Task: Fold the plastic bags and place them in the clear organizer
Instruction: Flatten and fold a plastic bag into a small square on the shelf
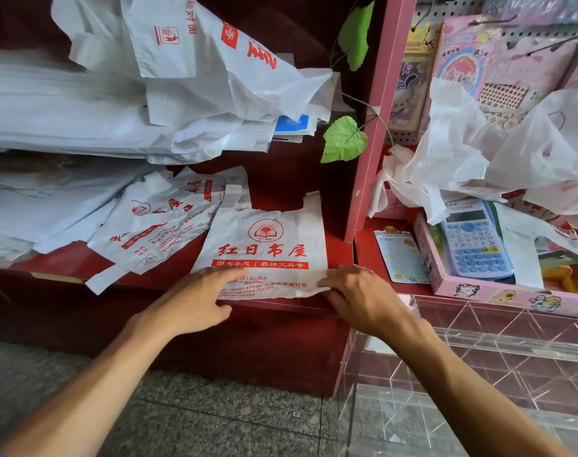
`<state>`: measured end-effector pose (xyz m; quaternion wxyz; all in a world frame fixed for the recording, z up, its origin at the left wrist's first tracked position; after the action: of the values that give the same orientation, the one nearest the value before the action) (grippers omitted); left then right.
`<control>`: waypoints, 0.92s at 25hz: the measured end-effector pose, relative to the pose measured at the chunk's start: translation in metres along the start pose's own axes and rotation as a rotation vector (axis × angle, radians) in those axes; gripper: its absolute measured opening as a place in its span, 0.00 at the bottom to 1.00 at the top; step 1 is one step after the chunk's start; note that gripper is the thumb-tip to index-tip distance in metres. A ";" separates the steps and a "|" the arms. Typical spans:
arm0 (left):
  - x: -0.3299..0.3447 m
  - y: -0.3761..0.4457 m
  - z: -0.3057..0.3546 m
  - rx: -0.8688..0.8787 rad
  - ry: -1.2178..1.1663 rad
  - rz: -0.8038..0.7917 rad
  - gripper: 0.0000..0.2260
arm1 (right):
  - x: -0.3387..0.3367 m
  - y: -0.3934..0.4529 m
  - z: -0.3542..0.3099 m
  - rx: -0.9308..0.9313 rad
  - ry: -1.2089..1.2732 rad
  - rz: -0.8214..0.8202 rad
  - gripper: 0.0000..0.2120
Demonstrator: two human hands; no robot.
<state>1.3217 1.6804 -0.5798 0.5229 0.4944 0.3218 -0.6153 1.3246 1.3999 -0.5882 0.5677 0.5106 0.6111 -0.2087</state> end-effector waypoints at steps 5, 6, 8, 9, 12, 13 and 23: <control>-0.011 -0.006 -0.043 -0.233 -0.336 0.170 0.15 | -0.003 0.003 0.012 0.072 0.144 0.081 0.07; -0.010 -0.007 -0.048 -0.267 -0.400 0.185 0.14 | -0.005 0.004 0.011 0.085 0.155 0.128 0.07; -0.007 -0.008 -0.051 -0.307 -0.476 0.215 0.10 | -0.010 0.006 0.008 0.123 0.171 0.236 0.09; -0.005 -0.007 -0.052 -0.327 -0.493 0.238 0.08 | -0.011 0.007 0.007 0.159 0.195 0.268 0.10; 0.000 -0.004 -0.055 -0.387 -0.539 0.289 0.03 | -0.009 0.013 0.004 0.235 0.269 0.242 0.16; 0.002 -0.002 -0.057 -0.395 -0.556 0.286 0.05 | -0.007 0.014 0.003 0.245 0.268 0.222 0.16; 0.006 0.004 -0.050 -0.454 -0.335 0.331 0.21 | 0.011 0.026 0.014 0.466 0.163 0.097 0.20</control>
<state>1.3395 1.7235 -0.6000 0.7584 0.3024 0.2755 -0.5074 1.3552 1.4030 -0.5935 0.3928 0.6716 0.5650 -0.2745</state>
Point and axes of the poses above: each hand's wrist, its own y-axis towards the middle knuckle, its own x-axis out of the palm, z = x × y, the point moved 2 cm from there along y, towards the middle knuckle, and after that the axes turned 9 degrees about z, right-handed, at the moved point
